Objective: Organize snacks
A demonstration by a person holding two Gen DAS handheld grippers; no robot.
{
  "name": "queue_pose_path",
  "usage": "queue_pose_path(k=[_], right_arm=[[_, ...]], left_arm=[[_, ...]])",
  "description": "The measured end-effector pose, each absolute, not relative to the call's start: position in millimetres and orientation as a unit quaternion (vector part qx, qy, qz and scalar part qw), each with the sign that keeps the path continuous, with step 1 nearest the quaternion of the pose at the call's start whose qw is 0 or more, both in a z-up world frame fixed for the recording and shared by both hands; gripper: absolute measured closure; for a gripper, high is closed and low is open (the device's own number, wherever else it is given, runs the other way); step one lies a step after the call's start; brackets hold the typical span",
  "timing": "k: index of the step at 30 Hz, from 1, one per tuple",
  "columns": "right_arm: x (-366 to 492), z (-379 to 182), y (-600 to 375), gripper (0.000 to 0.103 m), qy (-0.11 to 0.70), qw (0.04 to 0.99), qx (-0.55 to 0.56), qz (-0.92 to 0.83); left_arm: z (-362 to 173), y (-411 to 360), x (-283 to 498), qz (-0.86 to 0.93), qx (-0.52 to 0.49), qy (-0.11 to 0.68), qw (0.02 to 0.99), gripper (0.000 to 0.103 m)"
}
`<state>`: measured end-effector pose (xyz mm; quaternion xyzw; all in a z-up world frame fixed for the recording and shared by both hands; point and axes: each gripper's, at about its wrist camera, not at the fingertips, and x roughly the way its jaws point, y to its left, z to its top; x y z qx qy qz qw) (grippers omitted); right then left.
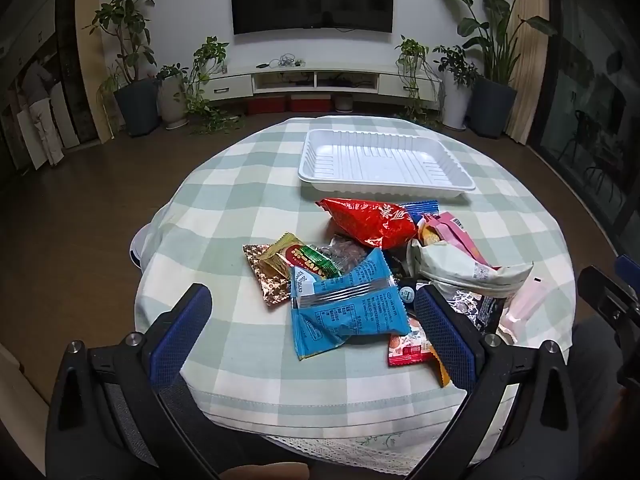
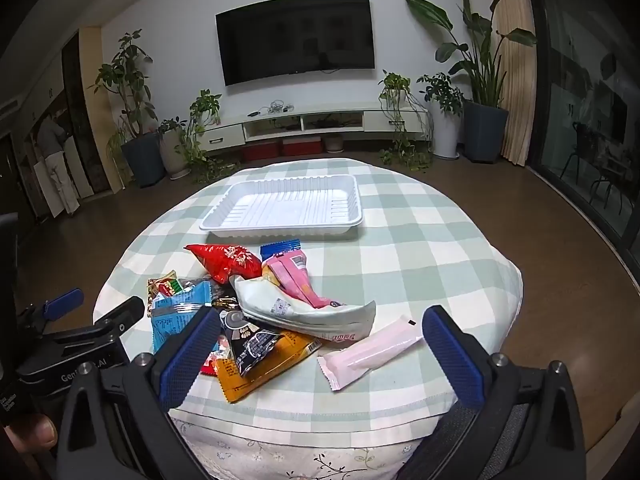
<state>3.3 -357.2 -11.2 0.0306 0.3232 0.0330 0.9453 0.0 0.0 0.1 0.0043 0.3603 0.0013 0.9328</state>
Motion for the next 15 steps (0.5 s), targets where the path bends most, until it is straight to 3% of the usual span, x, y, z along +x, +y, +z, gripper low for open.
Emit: queue_pose_path(k=[15], right_arm=[[3.8, -11.7, -356.1, 0.000, 0.328, 0.944, 0.031, 0.033]], left_arm=[[-12.1, 8.3, 1.8, 0.004, 0.004, 0.364, 0.931, 0.000]])
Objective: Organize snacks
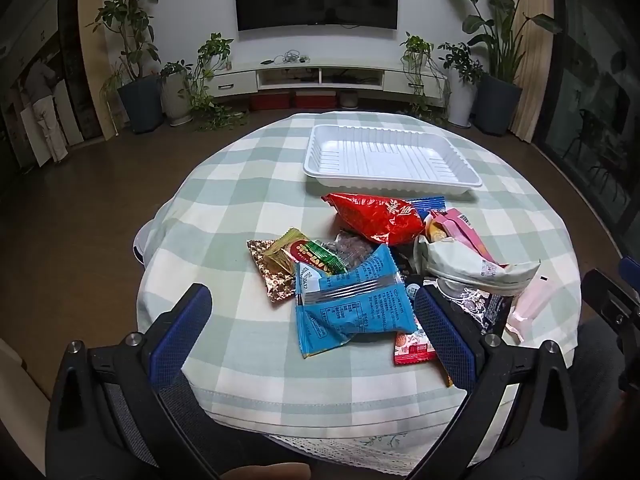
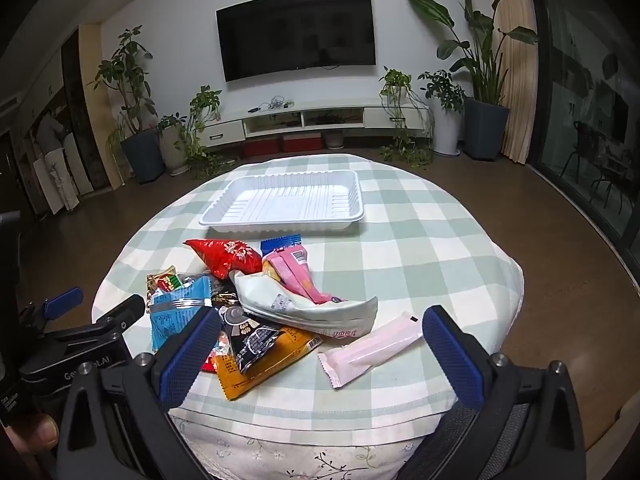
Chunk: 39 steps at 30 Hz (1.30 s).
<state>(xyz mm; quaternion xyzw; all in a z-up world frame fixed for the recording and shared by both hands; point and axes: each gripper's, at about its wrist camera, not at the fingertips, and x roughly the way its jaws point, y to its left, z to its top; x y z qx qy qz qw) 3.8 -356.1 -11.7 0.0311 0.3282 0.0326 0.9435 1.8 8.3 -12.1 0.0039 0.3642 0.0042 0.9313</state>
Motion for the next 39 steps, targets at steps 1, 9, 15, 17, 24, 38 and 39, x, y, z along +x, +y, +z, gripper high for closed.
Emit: queue_pose_path(k=[1, 9, 15, 17, 24, 38, 39], right_arm=[[3.7, -11.6, -356.0, 0.000, 0.328, 0.943, 0.031, 0.033], [2.5, -14.2, -354.7, 0.000, 0.330, 0.943, 0.031, 0.033], [5.7, -13.2, -354.4, 0.000, 0.332, 0.942, 0.030, 0.033], [6.0, -12.7, -354.4, 0.000, 0.332, 0.942, 0.030, 0.032], [4.6, -18.9, -353.2, 0.000, 0.333, 0.942, 0.029, 0.033], [4.8, -20.5, -352.5, 0.000, 0.336, 0.941, 0.029, 0.032], [5.4, -18.4, -352.9, 0.000, 0.336, 0.941, 0.029, 0.032]], left_arm=[[-11.2, 7.4, 2.8, 0.006, 0.004, 0.366, 0.931, 0.000], [-10.5, 5.1, 5.8, 0.009, 0.003, 0.372, 0.928, 0.000], [-10.7, 4.2, 5.7, 0.009, 0.003, 0.372, 0.928, 0.000], [-10.9, 3.6, 5.6, 0.010, 0.004, 0.373, 0.928, 0.000], [-11.1, 3.5, 5.5, 0.010, 0.004, 0.373, 0.928, 0.000], [-12.3, 3.0, 5.6, 0.010, 0.004, 0.374, 0.928, 0.000], [-14.0, 2.7, 5.4, 0.010, 0.003, 0.374, 0.928, 0.000]])
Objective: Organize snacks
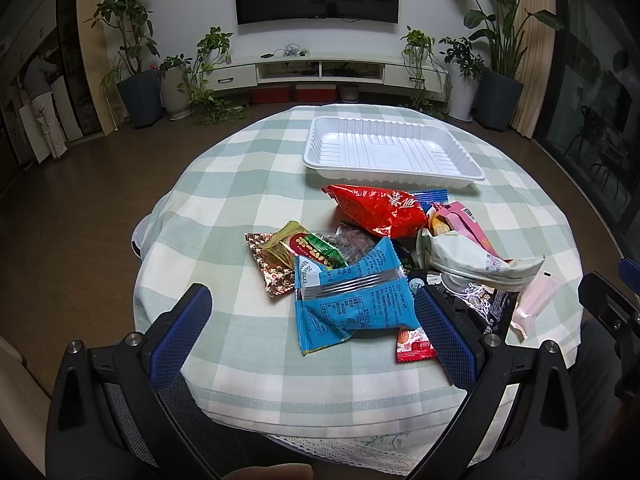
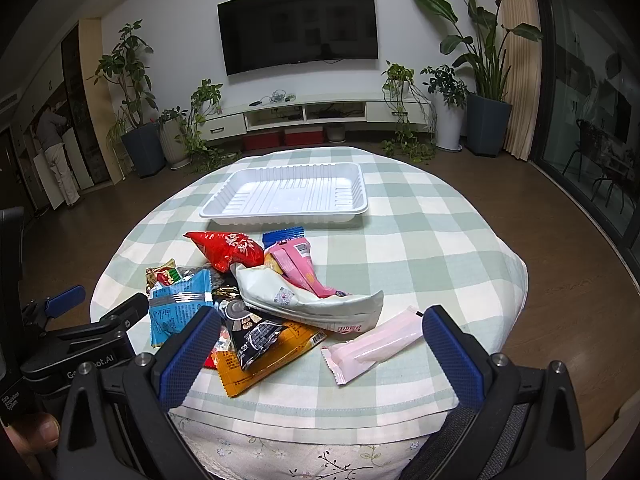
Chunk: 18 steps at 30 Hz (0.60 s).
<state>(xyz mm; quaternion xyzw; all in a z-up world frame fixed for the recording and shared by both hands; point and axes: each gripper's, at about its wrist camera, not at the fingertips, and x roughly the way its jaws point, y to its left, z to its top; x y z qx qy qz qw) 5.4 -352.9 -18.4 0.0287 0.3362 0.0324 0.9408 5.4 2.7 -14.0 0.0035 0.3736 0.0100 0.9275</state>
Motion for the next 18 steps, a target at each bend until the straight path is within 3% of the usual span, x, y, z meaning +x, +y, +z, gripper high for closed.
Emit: queue_pose_path(k=[18], right_arm=[[5.3, -19.4, -352.8, 0.000, 0.338, 0.940, 0.029, 0.032]], left_arm=[[-15.0, 2.3, 5.5, 0.010, 0.004, 0.375, 0.927, 0.000]])
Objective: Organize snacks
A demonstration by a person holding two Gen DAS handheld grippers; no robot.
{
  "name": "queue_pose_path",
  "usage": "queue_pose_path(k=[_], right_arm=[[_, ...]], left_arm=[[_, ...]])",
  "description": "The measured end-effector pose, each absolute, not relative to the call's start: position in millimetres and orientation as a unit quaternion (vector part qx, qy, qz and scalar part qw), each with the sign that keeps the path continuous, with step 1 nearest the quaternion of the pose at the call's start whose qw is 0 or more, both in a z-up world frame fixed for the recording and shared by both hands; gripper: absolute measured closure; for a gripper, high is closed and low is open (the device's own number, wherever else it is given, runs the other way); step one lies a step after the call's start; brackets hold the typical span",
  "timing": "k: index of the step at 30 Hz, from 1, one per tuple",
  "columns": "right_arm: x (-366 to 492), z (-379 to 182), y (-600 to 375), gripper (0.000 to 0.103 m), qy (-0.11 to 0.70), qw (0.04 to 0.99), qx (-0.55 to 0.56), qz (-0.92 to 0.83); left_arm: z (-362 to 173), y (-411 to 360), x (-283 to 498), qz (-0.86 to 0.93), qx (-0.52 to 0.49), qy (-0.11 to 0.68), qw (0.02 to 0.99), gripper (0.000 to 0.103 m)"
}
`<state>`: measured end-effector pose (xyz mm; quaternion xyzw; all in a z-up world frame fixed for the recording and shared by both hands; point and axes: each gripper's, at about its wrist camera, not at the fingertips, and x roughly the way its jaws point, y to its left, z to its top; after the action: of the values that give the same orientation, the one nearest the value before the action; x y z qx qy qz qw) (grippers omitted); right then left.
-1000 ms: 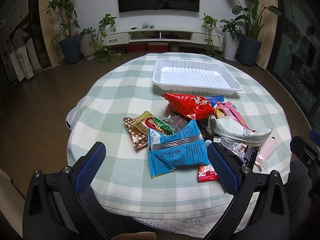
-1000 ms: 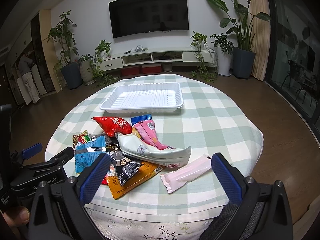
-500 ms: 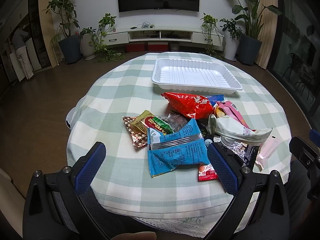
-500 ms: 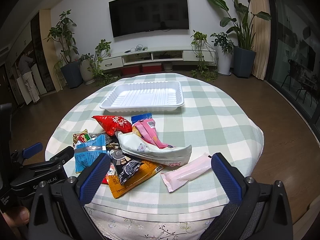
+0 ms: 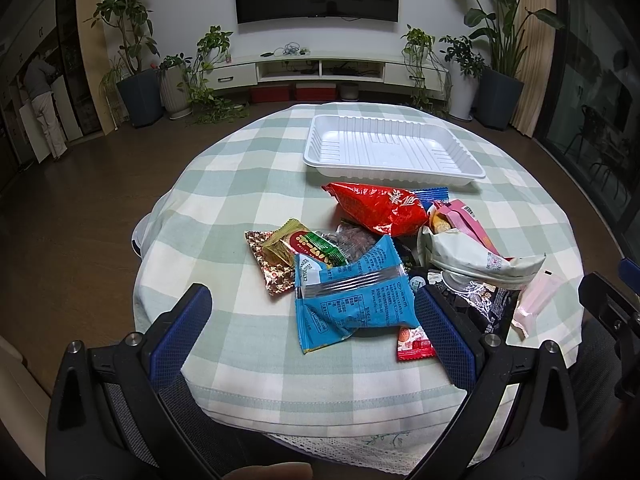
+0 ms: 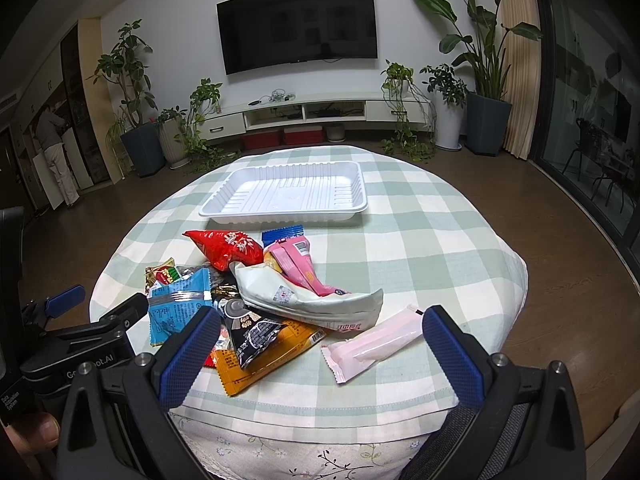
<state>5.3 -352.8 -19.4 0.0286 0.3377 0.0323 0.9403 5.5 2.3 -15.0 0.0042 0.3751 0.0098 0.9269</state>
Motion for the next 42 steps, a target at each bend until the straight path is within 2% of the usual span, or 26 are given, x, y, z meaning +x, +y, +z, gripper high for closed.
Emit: queue_pose_path(k=[37, 42], right_arm=[[-0.7, -36.6, -352.7, 0.000, 0.348, 0.936, 0.033, 0.031], [-0.4, -36.6, -352.9, 0.000, 0.351, 0.935, 0.036, 0.032]], left_arm=[[-25.6, 4.6, 2.3, 0.004, 0.005, 0.379, 0.926, 0.000], [-25.9, 11.8, 3.4, -0.012, -0.023, 0.372, 0.928, 0.000]])
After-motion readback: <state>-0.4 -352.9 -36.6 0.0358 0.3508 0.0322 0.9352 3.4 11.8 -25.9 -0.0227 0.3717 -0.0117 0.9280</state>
